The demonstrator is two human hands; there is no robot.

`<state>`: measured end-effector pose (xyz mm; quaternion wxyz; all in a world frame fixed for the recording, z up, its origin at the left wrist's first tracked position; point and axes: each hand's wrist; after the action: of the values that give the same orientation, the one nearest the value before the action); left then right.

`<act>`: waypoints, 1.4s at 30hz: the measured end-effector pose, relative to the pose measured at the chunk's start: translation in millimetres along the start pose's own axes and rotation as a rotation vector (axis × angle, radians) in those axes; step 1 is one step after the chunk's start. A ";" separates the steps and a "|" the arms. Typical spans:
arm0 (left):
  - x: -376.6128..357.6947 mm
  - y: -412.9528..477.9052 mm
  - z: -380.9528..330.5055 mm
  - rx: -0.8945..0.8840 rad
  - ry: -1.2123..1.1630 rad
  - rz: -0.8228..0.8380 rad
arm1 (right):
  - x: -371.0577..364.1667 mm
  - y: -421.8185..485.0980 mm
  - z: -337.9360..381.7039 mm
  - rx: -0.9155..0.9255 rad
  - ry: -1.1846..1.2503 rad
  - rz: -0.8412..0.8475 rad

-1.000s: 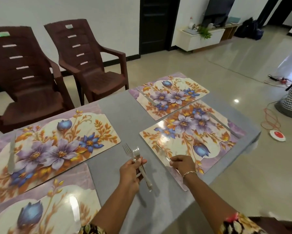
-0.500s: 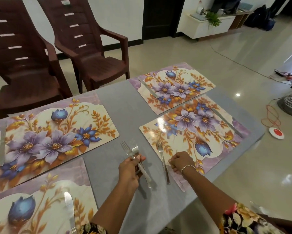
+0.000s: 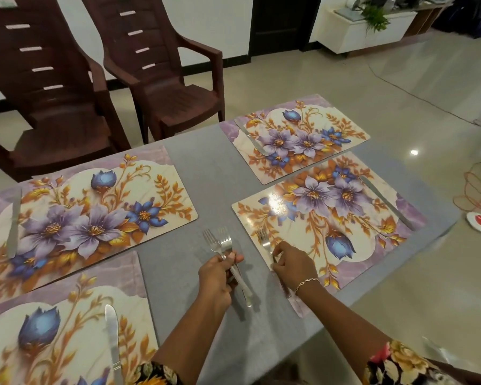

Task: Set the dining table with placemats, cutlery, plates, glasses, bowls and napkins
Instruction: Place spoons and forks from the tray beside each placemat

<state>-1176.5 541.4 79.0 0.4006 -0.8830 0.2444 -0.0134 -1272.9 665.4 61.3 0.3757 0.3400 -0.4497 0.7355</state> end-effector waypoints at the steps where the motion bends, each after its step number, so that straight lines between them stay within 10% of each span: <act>1: -1.5 -0.2 0.6 -0.005 0.001 -0.008 | 2.0 2.5 -1.7 0.012 0.005 0.009; 20: -132.2 -36.9 33.6 -0.144 0.001 0.010 | 69.4 39.8 -85.4 0.252 0.404 0.289; 42: -478.0 -37.2 123.1 -0.096 0.243 0.444 | 258.3 161.3 -336.9 -0.065 0.869 -0.128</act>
<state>-1554.5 860.0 104.2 0.3192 -0.8176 0.4788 -0.0197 -1591.7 987.6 89.6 0.5853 0.0144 -0.2509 0.7709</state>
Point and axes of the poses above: each hand's wrist, its own y-axis towards the middle knuckle, its own x-axis out of the back of the hand, z = x × y, and after that the axes turned 8 degrees about -x, right-handed
